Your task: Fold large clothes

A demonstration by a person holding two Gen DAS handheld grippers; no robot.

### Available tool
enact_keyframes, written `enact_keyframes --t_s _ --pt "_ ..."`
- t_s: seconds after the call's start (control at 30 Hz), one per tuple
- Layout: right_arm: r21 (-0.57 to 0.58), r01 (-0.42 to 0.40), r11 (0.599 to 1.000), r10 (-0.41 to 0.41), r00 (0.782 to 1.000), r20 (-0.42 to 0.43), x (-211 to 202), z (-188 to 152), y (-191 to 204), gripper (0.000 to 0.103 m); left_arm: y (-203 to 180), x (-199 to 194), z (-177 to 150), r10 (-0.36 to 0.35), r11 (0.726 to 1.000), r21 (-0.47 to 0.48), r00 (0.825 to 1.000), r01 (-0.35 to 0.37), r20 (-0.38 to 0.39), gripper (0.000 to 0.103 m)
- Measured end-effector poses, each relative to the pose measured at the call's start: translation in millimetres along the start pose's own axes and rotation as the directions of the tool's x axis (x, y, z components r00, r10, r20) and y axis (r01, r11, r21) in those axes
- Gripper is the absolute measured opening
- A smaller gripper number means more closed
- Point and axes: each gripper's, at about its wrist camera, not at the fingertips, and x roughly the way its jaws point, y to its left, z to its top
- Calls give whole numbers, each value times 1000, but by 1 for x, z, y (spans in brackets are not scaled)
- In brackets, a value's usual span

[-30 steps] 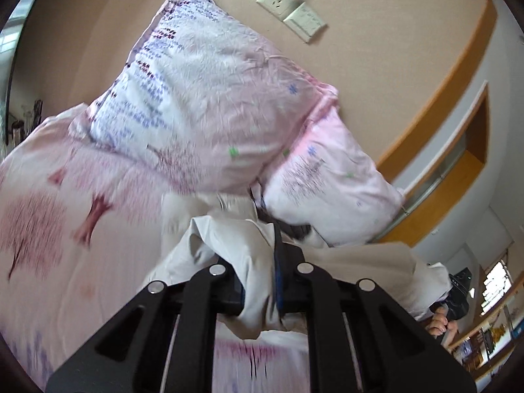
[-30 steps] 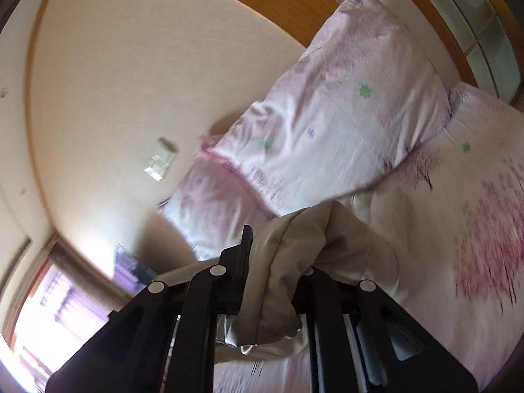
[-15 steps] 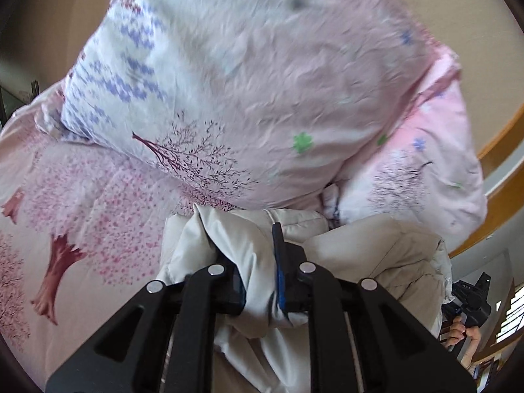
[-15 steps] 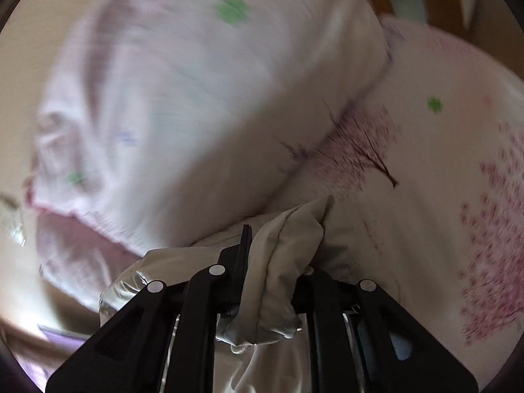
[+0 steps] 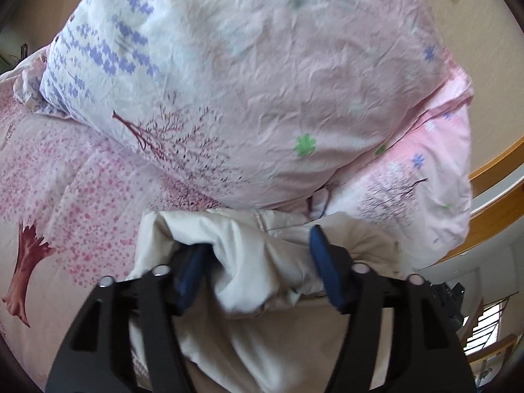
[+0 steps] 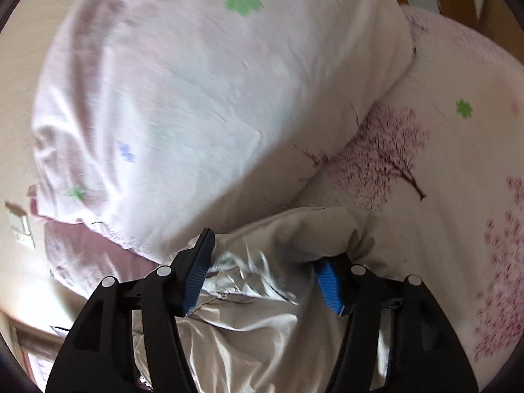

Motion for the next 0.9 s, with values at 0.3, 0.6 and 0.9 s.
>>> enact_keyframes --t_s 0.3,0.6,0.9 --pt "-367 86 926 -45 992 119 -40 -42 31 46 -46 -65 -38 36 956 274 969 -104 243 94" --pt "-454 207 866 -261 964 -58 22 -72 39 20 -68 4 -81 248 854 451 965 -258 82 78" --pt "-441 324 837 -433 885 -173 87 -58 43 18 -52 31 -54 333 864 387 942 -323 43 70"
